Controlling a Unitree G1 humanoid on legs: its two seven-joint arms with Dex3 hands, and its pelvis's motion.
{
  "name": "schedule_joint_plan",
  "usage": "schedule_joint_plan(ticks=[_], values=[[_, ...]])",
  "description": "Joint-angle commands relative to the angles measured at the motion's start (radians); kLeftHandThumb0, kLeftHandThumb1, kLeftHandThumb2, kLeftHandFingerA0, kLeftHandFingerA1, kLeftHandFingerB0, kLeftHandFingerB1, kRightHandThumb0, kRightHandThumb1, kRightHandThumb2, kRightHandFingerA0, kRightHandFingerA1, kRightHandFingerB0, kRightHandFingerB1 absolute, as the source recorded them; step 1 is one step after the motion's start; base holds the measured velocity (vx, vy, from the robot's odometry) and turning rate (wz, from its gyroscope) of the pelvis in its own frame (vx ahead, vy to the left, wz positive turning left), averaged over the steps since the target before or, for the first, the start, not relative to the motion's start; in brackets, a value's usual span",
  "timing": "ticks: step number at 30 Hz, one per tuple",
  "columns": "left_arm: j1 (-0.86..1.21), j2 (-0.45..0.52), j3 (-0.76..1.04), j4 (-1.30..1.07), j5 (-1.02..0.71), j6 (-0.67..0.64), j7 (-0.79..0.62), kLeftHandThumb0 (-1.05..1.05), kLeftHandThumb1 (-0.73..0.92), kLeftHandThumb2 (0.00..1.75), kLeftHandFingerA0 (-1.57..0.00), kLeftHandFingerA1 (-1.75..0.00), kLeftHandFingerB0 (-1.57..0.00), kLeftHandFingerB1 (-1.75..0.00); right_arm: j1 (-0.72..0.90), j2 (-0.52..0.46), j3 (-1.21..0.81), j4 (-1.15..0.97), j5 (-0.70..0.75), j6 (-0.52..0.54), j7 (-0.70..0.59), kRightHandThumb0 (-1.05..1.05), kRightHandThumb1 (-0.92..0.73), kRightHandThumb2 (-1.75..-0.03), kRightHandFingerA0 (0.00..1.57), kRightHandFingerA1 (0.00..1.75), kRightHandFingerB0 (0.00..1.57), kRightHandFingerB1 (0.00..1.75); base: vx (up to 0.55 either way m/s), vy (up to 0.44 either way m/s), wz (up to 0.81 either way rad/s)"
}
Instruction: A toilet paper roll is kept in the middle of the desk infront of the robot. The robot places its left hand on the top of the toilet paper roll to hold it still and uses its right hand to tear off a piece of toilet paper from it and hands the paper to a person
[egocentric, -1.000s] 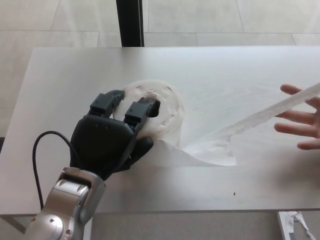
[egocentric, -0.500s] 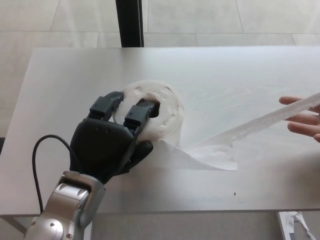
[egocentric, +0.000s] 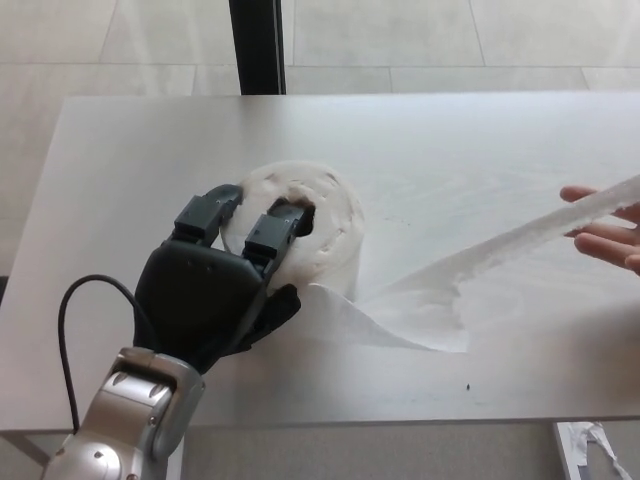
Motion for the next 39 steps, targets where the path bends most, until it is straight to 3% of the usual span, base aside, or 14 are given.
schedule_joint_plan(ticks=[1,3,7,11,18,19,20,22,23,24,31,32,33,39], values=[[0.152,0.052,-0.052,0.129,-0.053,-0.015,-0.158,-0.61,0.84,0.65,-0.34,-0.51,-0.41,-0.41,-0.168,-0.189,0.042,0.125,-0.041,-0.058,-0.022,-0.24,-0.63,-1.02,0.86,1.75,0.75,1.61,0.0,0.0,0.0],[0.148,0.054,-0.044,0.131,-0.057,-0.028,-0.136,-0.67,0.7,1.05,-0.29,-0.59,-0.37,-0.56,-0.148,-0.227,0.026,0.146,-0.019,-0.064,-0.024,-0.21,-0.59,-1.04,0.95,1.75,0.71,1.68,0.0,0.0,0.0],[0.147,0.036,-0.046,0.13,-0.053,-0.015,-0.134,-0.61,0.85,0.65,-0.32,-0.52,-0.4,-0.41,-0.052,-0.215,0.018,0.171,-0.003,-0.135,-0.068,-0.26,-0.62,-1.02,0.99,1.75,0.84,1.58,0.0,0.0,0.0],[0.144,0.025,-0.036,0.094,-0.071,0.001,-0.175,-0.65,0.69,1.03,-0.27,-0.59,-0.36,-0.56,0.105,-0.079,0.037,0.051,-0.007,-0.13,-0.104,-0.15,-0.59,-0.97,0.9,1.74,0.83,1.49,0.0,0.0,-0.02],[0.146,0.023,-0.019,0.077,-0.066,0.036,-0.21,-0.61,0.85,0.65,-0.33,-0.5,-0.38,-0.4,0.158,0.103,0.133,-0.045,-0.067,-0.132,-0.146,-0.14,-0.49,-1.0,0.88,1.74,0.78,1.58,0.0,0.0,0.0],[0.146,0.034,-0.001,0.083,-0.078,0.023,-0.191,-0.66,0.69,1.04,-0.3,-0.59,-0.34,-0.54,0.171,0.169,0.209,-0.055,-0.112,-0.168,-0.144,-0.14,-0.55,-0.93,0.88,1.75,0.78,1.56,0.0,0.0,0.0],[0.14,0.039,0.004,0.088,-0.078,0.02,-0.192,-0.67,0.7,1.04,-0.3,-0.59,-0.35,-0.55,0.171,0.195,0.242,-0.05,-0.13,-0.182,-0.146,-0.18,-0.47,-1.05,1.2,1.37,1.0,1.25,0.0,0.0,0.0],[0.138,0.045,0.016,0.086,-0.086,0.019,-0.197,-0.61,0.85,0.65,-0.33,-0.51,-0.4,-0.41,0.183,0.258,0.293,-0.061,-0.134,-0.216,-0.129,-0.17,-0.58,-0.98,0.9,1.75,0.77,1.57,0.0,0.0,0.0],[0.139,0.051,0.022,0.088,-0.089,0.011,-0.187,-0.67,0.7,1.05,-0.3,-0.59,-0.36,-0.55,0.195,0.3,0.325,-0.082,-0.142,-0.218,-0.122,-0.19,-0.56,-1.03,0.89,1.75,0.77,1.6,0.0,0.0,0.0],[0.139,0.053,0.025,0.088,-0.09,0.007,-0.185,-0.61,0.85,0.65,-0.34,-0.53,-0.4,-0.42,0.206,0.332,0.349,-0.1,-0.147,-0.213,-0.118,-0.3,-0.54,-1.08,1.21,1.37,1.04,1.27,0.0,0.0,0.0],[0.138,0.049,0.037,0.077,-0.091,0.01,-0.189,-0.61,0.84,0.65,-0.33,-0.54,-0.4,-0.42,0.248,0.46,0.501,-0.115,-0.234,-0.157,-0.116,-0.15,-0.53,-1.03,0.88,1.75,0.76,1.59,0.0,0.0,0.0],[0.136,0.05,0.038,0.078,-0.09,0.01,-0.19,-0.62,0.84,0.65,-0.33,-0.53,-0.4,-0.42,0.244,0.474,0.521,-0.092,-0.249,-0.172,-0.142,-0.2,-0.46,-1.06,1.2,1.37,1.02,1.26,0.0,0.0,0.0],[0.135,0.049,0.04,0.077,-0.09,0.011,-0.187,-0.61,0.84,0.65,-0.33,-0.53,-0.4,-0.42,0.247,0.486,0.538,-0.077,-0.254,-0.18,-0.146,-0.15,-0.52,-0.99,0.91,1.75,0.73,1.6,0.0,0.0,0.0],[0.143,0.054,0.051,0.071,-0.099,0.006,-0.177,-0.61,0.83,0.65,-0.34,-0.54,-0.41,-0.42,0.282,0.522,0.621,-0.014,-0.285,-0.2,-0.16,-0.15,-0.53,-0.99,0.91,1.75,0.69,1.68,0.0,0.0,0.0]])
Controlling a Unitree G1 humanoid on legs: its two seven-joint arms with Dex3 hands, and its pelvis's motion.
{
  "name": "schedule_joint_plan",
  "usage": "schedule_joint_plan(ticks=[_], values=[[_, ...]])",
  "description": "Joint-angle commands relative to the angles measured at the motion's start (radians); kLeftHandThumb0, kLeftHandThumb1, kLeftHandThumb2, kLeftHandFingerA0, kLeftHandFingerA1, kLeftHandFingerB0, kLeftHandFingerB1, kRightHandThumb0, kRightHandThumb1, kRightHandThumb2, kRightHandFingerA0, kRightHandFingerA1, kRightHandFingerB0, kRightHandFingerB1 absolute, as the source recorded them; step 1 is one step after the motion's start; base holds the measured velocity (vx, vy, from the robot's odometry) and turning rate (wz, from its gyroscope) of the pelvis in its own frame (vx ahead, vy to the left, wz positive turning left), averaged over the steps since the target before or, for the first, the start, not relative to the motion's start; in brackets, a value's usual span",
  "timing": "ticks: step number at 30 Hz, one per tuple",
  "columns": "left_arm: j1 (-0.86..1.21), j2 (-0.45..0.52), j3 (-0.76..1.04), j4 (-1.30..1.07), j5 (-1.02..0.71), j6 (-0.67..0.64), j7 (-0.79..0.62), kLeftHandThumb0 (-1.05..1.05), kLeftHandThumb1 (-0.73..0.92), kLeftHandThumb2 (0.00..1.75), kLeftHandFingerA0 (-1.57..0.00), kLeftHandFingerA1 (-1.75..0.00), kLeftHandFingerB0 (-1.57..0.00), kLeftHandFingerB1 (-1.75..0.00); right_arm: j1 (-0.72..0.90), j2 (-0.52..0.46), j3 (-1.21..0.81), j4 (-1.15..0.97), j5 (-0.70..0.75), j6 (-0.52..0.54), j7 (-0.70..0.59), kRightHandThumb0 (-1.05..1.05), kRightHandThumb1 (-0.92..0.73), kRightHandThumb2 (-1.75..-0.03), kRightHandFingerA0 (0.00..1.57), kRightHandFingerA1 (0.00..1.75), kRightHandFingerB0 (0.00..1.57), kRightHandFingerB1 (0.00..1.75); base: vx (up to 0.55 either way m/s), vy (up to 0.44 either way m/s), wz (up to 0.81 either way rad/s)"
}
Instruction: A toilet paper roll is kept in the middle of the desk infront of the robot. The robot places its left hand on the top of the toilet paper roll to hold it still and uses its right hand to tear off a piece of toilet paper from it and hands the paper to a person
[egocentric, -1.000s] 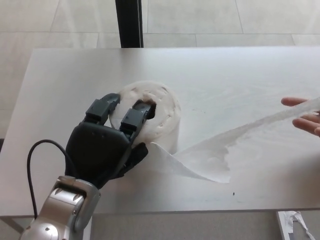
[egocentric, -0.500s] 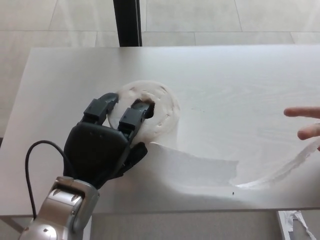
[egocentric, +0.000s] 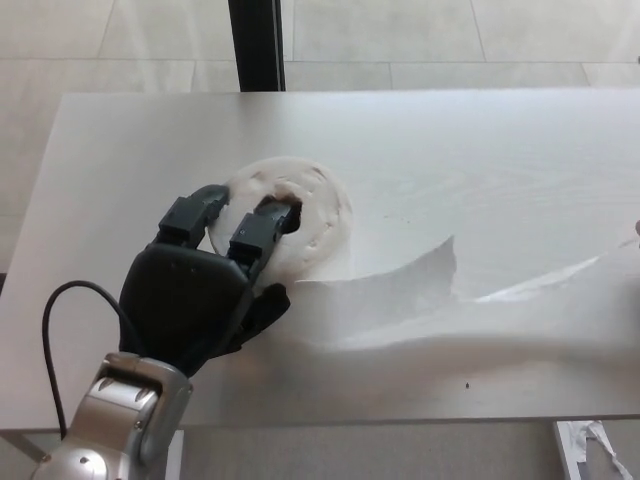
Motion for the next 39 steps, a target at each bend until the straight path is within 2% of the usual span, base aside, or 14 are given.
schedule_joint_plan(ticks=[1,12,13,15,16,18,22,26,27,29,30,31,33,39], values=[[0.111,0.053,-0.002,0.084,-0.074,0.026,-0.199,-0.62,0.84,0.65,-0.33,-0.54,-0.4,-0.42,0.058,0.043,0.11,0.068,-0.124,-0.046,-0.056,-0.19,-0.57,-0.93,0.89,1.75,0.68,1.67,0.0,0.0,0.0],[0.141,0.053,0.009,0.08,-0.082,0.028,-0.186,-0.63,0.83,0.65,-0.35,-0.53,-0.41,-0.42,0.144,0.065,0.143,0.089,-0.112,-0.003,-0.053,-0.16,-0.51,-1.07,0.89,1.75,0.75,1.57,0.0,0.0,0.0],[0.142,0.054,0.007,0.095,-0.078,0.017,-0.17,-0.68,0.7,1.06,-0.31,-0.6,-0.36,-0.55,0.152,0.053,0.141,0.09,-0.117,-0.013,-0.068,-0.15,-0.52,-1.07,0.84,1.72,0.75,1.53,0.0,0.0,0.0],[0.146,0.056,0.009,0.095,-0.08,0.02,-0.178,-0.63,0.85,0.65,-0.34,-0.53,-0.41,-0.42,0.162,0.041,0.125,0.089,-0.1,-0.028,-0.053,-0.17,-0.56,-1.05,0.9,1.75,0.77,1.52,0.0,0.0,0.0],[0.148,0.057,0.009,0.097,-0.081,0.019,-0.176,-0.68,0.7,1.06,-0.3,-0.59,-0.37,-0.56,0.166,0.038,0.119,0.088,-0.095,-0.027,-0.053,-0.17,-0.61,-0.89,0.93,1.75,0.78,1.26,0.0,0.0,0.0],[0.15,0.053,0.009,0.1,-0.081,0.021,-0.177,-0.64,0.85,0.65,-0.34,-0.53,-0.41,-0.42,0.182,0.025,0.093,0.063,-0.071,-0.006,-0.016,-0.24,-0.65,-0.66,0.97,1.69,0.82,0.73,0.0,0.0,0.0],[0.153,0.057,0.007,0.102,-0.076,0.01,-0.162,-0.68,0.71,1.07,-0.3,-0.6,-0.36,-0.55,0.202,0.014,0.059,0.055,-0.054,-0.012,-0.014,-0.19,-0.65,-0.84,0.9,1.75,0.68,1.61,0.0,0.0,0.0],[0.158,0.056,0.008,0.094,-0.076,0.013,-0.174,-0.63,0.86,0.65,-0.34,-0.53,-0.4,-0.42,0.211,0.008,0.053,0.059,-0.074,0.004,-0.013,-0.19,-0.62,-0.9,0.86,1.75,0.67,1.6,0.0,0.0,0.0],[0.158,0.057,0.008,0.092,-0.074,0.014,-0.177,-0.63,0.86,0.65,-0.33,-0.53,-0.4,-0.41,0.209,0.006,0.056,0.063,-0.087,0.002,-0.033,-0.33,-0.55,-0.97,1.14,1.31,0.78,0.96,0.0,0.0,0.0],[0.158,0.058,0.007,0.09,-0.071,0.014,-0.18,-0.63,0.86,0.65,-0.33,-0.53,-0.4,-0.41,0.207,0.003,0.061,0.07,-0.104,-0.004,-0.062,-0.33,-0.55,-0.97,1.14,1.31,0.78,0.96,0.0,0.0,0.0],[0.16,0.057,0.009,0.091,-0.074,0.01,-0.175,-0.63,0.86,0.65,-0.34,-0.54,-0.4,-0.42,0.195,-0.002,0.078,0.083,-0.143,0.021,-0.108,-0.29,-0.72,-0.65,0.76,1.55,0.7,0.65,0.0,0.0,0.0],[0.161,0.057,0.01,0.097,-0.075,0.004,-0.163,-0.69,0.71,1.07,-0.3,-0.6,-0.36,-0.55,0.187,-0.001,0.08,0.086,-0.15,0.052,-0.095,-0.34,-0.7,-0.61,0.68,1.15,0.51,0.38,0.0,0.0,0.0],[0.165,0.056,0.017,0.09,-0.085,0.006,-0.172,-0.64,0.85,0.65,-0.34,-0.53,-0.4,-0.42,0.167,-0.003,0.109,0.055,-0.2,0.192,-0.015,-1.02,-0.71,-0.99,0.0,0.0,0.01,0.06,0.0,0.0,0.0],[0.165,0.059,0.016,0.094,-0.079,0.003,-0.171,-0.68,0.71,1.07,-0.3,-0.6,-0.35,-0.55,0.163,-0.004,0.109,-0.073,-0.249,0.336,0.06,-1.05,-0.7,-0.92,0.0,0.0,0.0,0.01,0.0,0.0,0.0]])
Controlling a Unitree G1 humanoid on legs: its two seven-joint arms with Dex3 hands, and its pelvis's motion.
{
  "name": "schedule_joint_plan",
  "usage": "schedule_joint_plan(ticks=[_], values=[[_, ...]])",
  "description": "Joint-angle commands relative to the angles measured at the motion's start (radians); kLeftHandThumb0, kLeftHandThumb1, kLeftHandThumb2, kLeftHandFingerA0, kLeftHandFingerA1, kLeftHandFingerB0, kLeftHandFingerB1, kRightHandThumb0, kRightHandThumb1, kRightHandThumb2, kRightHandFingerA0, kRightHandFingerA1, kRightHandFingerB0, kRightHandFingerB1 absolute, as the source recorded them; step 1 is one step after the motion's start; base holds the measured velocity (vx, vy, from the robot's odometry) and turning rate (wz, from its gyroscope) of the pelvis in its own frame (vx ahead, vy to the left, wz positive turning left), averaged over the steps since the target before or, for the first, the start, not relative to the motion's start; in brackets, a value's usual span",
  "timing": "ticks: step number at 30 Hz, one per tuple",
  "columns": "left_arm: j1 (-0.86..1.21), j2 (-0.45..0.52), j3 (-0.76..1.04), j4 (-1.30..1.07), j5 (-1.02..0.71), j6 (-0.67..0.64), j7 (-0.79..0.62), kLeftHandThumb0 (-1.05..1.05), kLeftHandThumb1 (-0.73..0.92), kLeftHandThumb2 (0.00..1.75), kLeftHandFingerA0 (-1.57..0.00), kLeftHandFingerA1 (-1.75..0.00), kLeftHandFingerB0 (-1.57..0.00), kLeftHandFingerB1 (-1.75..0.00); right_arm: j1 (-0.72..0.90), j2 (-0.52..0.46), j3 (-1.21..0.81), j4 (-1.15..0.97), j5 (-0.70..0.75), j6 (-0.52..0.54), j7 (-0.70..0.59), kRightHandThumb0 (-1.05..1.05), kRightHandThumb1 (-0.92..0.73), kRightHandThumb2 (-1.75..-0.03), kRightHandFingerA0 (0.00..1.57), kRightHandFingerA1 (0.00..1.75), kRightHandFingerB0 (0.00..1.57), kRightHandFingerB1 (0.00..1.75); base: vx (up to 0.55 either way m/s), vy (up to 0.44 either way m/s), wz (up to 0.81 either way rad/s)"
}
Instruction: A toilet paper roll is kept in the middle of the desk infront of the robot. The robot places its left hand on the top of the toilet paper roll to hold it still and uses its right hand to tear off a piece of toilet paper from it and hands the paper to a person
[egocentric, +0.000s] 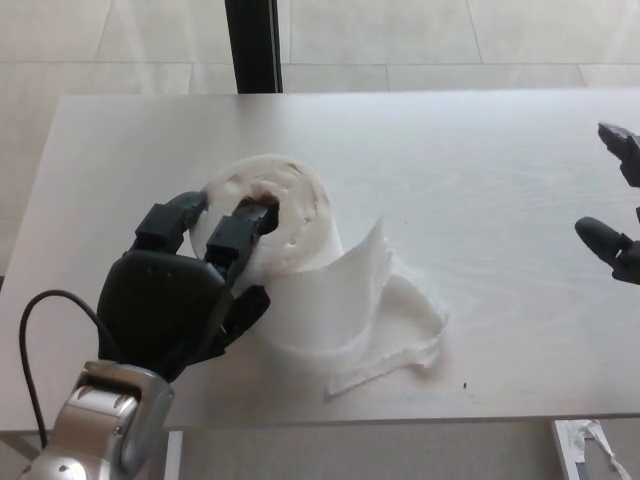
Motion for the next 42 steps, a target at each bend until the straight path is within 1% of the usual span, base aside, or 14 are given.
schedule_joint_plan(ticks=[1,6,7,8,14,16,19,21,22,23,26,27,28,42], values=[[0.123,0.05,-0.03,0.106,-0.046,0.025,-0.174,-0.68,0.71,1.06,-0.3,-0.59,-0.35,-0.54,-0.011,-0.029,-0.003,-0.15,-0.099,0.246,0.094,-1.05,-0.71,-0.87,0.0,0.0,0.0,0.06,0.0,0.0,0.0],[0.124,0.048,-0.026,0.099,-0.05,0.032,-0.186,-0.68,0.71,1.06,-0.3,-0.59,-0.36,-0.55,0.018,-0.022,-0.019,-0.234,-0.109,0.3,0.111,-1.05,-0.72,-0.91,0.0,0.0,0.0,0.02,0.0,0.0,0.0],[0.126,0.05,-0.023,0.091,-0.053,0.036,-0.194,-0.63,0.85,0.65,-0.33,-0.53,-0.4,-0.41,0.033,-0.025,-0.031,-0.275,-0.103,0.302,0.121,-1.05,-0.84,-0.67,0.0,0.0,0.0,0.03,0.0,0.0,0.0],[0.128,0.052,-0.021,0.086,-0.056,0.037,-0.2,-0.68,0.7,1.06,-0.29,-0.59,-0.35,-0.55,0.043,-0.025,-0.041,-0.299,-0.095,0.302,0.124,-1.04,-0.66,-0.93,0.0,0.0,0.0,0.02,0.0,0.0,0.0],[0.137,0.057,-0.015,0.077,-0.062,0.033,-0.197,-0.64,0.86,0.65,-0.34,-0.52,-0.4,-0.41,0.118,-0.03,-0.109,-0.488,-0.051,0.329,0.196,-1.03,-0.84,-0.66,0.0,0.0,0.0,0.0,0.0,0.0,0.0],[0.123,0.051,-0.004,0.082,-0.078,0.014,-0.174,-0.68,0.71,1.07,-0.31,-0.6,-0.34,-0.55,0.145,-0.054,-0.136,-0.587,-0.051,0.354,0.265,-1.05,-0.87,-0.65,0.0,0.0,0.0,0.0,0.0,0.0,0.0],[0.113,0.044,0.019,0.037,-0.106,0.029,-0.204,-0.64,0.86,0.66,-0.34,-0.52,-0.4,-0.41,0.188,-0.084,-0.173,-0.691,-0.047,0.365,0.327,-1.02,-0.76,-0.93,0.0,0.0,0.0,0.0,0.0,0.0,0.0],[0.095,0.053,0.064,-0.037,-0.139,0.027,-0.224,-0.66,0.7,1.1,-0.29,-0.59,-0.34,-0.55,0.255,-0.131,-0.242,-0.781,-0.009,0.323,0.349,-1.02,-0.91,-0.68,0.0,0.0,0.0,0.0,0.0,0.0,0.0],[0.086,0.058,0.071,-0.055,-0.141,0.034,-0.243,-0.68,0.89,0.67,-0.34,-0.53,-0.41,-0.41,0.282,-0.145,-0.267,-0.811,-0.002,0.317,0.357,-0.99,-0.89,-0.67,0.0,0.0,0.0,0.0,0.0,0.0,0.0],[0.079,0.061,0.079,-0.07,-0.147,0.038,-0.259,-0.68,0.89,0.66,-0.33,-0.53,-0.4,-0.41,0.303,-0.154,-0.288,-0.83,0.004,0.308,0.36,-1.05,-0.74,-1.11,0.0,0.23,0.0,0.03,0.0,0.0,0.0],[0.016,0.079,0.119,-0.11,-0.178,0.033,-0.303,-0.66,0.87,0.66,-0.35,-0.55,-0.43,-0.43,0.395,-0.191,-0.376,-0.919,0.031,0.318,0.411,-1.05,-0.74,-1.09,0.0,0.22,0.0,0.01,0.0,0.0,0.0],[-0.029,0.097,0.15,-0.141,-0.198,0.05,-0.349,-0.66,0.7,1.08,-0.31,-0.6,-0.33,-0.55,0.424,-0.199,-0.407,-0.933,0.046,0.301,0.407,-1.05,-0.73,-1.07,0.0,0.22,0.0,0.0,0.0,0.0,0.0],[-0.085,0.118,0.182,-0.159,-0.224,0.054,-0.39,-0.68,0.84,0.68,-0.39,-0.53,-0.4,-0.43,0.451,-0.206,-0.435,-0.944,0.059,0.287,0.406,-1.04,-0.73,-1.07,0.0,0.22,0.0,0.0,0.0,0.0,0.0],[-0.671,0.123,0.3,-0.183,-0.406,0.186,-0.682,-0.71,0.89,0.67,-0.45,-0.58,-0.43,-0.42,0.514,-0.184,-0.528,-0.962,0.114,0.293,0.459,-1.0,-0.67,-0.94,0.0,0.14,0.01,0.0,0.0,0.0,0.0]])
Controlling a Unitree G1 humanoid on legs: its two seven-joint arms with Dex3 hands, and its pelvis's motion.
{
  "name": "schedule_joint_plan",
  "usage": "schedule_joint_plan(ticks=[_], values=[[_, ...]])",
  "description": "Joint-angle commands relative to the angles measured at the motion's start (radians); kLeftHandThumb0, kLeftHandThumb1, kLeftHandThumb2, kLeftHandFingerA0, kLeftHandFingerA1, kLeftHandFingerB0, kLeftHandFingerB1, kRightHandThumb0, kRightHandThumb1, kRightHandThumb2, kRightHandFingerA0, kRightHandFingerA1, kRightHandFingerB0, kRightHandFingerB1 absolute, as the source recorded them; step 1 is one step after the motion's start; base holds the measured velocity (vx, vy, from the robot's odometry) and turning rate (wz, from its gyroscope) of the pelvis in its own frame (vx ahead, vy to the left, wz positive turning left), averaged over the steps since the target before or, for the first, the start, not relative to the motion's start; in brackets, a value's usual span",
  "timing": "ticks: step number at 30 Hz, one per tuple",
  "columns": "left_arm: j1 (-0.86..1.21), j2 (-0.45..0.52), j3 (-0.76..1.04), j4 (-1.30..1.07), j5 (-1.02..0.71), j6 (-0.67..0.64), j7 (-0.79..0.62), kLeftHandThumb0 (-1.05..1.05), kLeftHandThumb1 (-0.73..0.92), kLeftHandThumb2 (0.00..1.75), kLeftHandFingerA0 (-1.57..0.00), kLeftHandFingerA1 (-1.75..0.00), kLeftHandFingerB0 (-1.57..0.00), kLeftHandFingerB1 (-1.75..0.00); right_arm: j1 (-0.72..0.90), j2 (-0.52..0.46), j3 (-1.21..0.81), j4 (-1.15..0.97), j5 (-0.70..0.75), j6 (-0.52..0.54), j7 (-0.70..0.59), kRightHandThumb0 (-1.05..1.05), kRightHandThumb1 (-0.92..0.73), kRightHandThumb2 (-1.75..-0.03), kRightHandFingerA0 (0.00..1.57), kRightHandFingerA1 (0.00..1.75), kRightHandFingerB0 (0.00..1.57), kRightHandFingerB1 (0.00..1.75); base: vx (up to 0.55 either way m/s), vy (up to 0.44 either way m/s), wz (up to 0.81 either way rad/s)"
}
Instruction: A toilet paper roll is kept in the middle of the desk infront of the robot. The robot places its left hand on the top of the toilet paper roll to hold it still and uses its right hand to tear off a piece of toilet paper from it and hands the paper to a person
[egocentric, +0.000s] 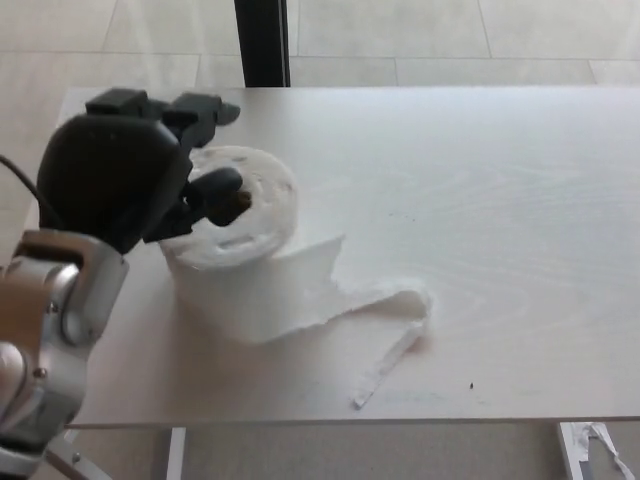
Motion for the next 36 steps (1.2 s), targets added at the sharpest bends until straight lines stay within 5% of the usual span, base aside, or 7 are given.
schedule_joint_plan(ticks=[1,10,11,17,20,30,36], values=[[-0.409,0.057,0.126,-0.067,-0.264,0.171,-0.43,-0.69,0.87,0.67,-0.44,-0.54,-0.43,-0.44,0.069,-0.031,-0.112,-0.074,0.113,0.044,0.158,-1.0,-0.68,-0.94,0.0,0.14,0.02,0.0,0.0,0.0,0.0],[-0.109,0.136,0.437,-0.315,-0.489,0.172,-0.476,-0.67,0.89,0.69,-0.47,-0.51,-0.4,-0.44,0.161,-0.025,-0.262,-0.081,0.162,0.054,0.168,-1.0,-0.68,-0.94,0.0,0.12,0.0,0.02,0.0,0.0,0.0],[0.066,0.085,0.575,-0.42,-0.494,0.279,-0.494,-0.71,0.87,0.69,-0.7,-1.38,-0.41,-0.45,0.193,-0.032,-0.339,-0.03,0.201,0.043,0.16,-0.95,-0.65,-0.92,0.0,0.17,0.02,0.0,0.0,0.0,0.0],[0.577,-0.109,1.001,-0.362,-0.562,0.181,-0.412,-0.85,0.74,1.12,-0.57,-0.61,-0.39,-0.52,0.273,-0.045,-0.573,0.212,0.303,-0.002,0.098,-0.92,-0.64,-0.88,0.0,0.0,0.0,0.08,0.0,0.0,0.0],[0.802,-0.174,1.193,-0.009,-0.598,0.013,-0.24,-0.87,0.92,0.72,-1.19,-1.53,-0.26,-0.47,0.296,-0.063,-0.719,0.416,0.396,-0.033,0.058,-0.87,-0.81,-0.64,0.0,0.0,0.0,0.08,0.0,0.0,0.0],[0.698,-0.011,1.455,0.86,-0.861,-0.054,-0.051,-0.8,0.72,1.04,-0.71,-0.77,-0.07,-0.46,0.115,-0.108,-0.938,0.894,0.684,0.037,0.112,-0.86,-0.61,-0.97,0.0,0.24,0.04,0.09,0.0,0.0,0.0],[0.708,0.012,1.266,1.04,-0.709,0.019,-0.003,-0.81,0.88,0.66,-1.1,-1.68,-0.57,-1.04,0.005,-0.006,-1.092,1.045,0.861,0.088,0.029,-0.61,-0.61,-0.93,0.47,0.78,0.06,0.42,0.0,0.0,0.0]])
